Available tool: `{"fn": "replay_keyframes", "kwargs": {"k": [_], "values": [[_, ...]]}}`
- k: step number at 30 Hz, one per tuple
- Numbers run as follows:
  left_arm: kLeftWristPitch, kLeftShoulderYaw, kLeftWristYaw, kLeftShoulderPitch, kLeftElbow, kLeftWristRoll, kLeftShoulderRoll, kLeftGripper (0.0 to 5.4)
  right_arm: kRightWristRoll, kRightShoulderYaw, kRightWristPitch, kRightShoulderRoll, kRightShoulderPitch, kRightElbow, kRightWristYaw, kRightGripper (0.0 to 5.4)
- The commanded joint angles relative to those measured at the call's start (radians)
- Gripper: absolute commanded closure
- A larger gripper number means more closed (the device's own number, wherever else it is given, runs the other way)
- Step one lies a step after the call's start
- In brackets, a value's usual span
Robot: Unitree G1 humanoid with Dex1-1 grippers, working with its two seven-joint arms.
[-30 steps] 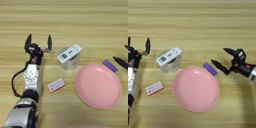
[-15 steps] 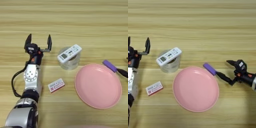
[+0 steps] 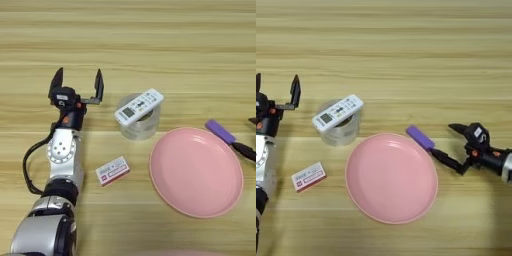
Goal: Move the objects on the table
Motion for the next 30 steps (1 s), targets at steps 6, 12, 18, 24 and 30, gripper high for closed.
{"fn": "replay_keyframes", "kwargs": {"k": [6,12,18,24,30], "values": [[-0.006,-0.002,-0.002,-0.011,-0.003,0.002,0.000,0.02,-0.046,0.039,0.008,0.017,-0.012,0.029,-0.031,0.00],[-0.007,-0.003,0.001,-0.011,-0.003,0.004,-0.001,0.02,-0.058,0.051,0.010,0.029,-0.024,0.041,-0.042,0.00],[-0.008,-0.003,0.003,-0.012,-0.001,0.005,-0.003,0.00,-0.074,0.062,0.020,0.038,-0.049,0.067,-0.071,0.22],[-0.008,-0.003,0.004,-0.013,0.000,0.006,-0.004,0.00,-0.080,0.068,0.027,0.044,-0.066,0.090,-0.086,0.87],[-0.009,-0.003,0.004,-0.013,0.002,0.006,-0.004,0.00,-0.089,0.080,0.028,0.052,-0.077,0.102,-0.094,1.65]]}}
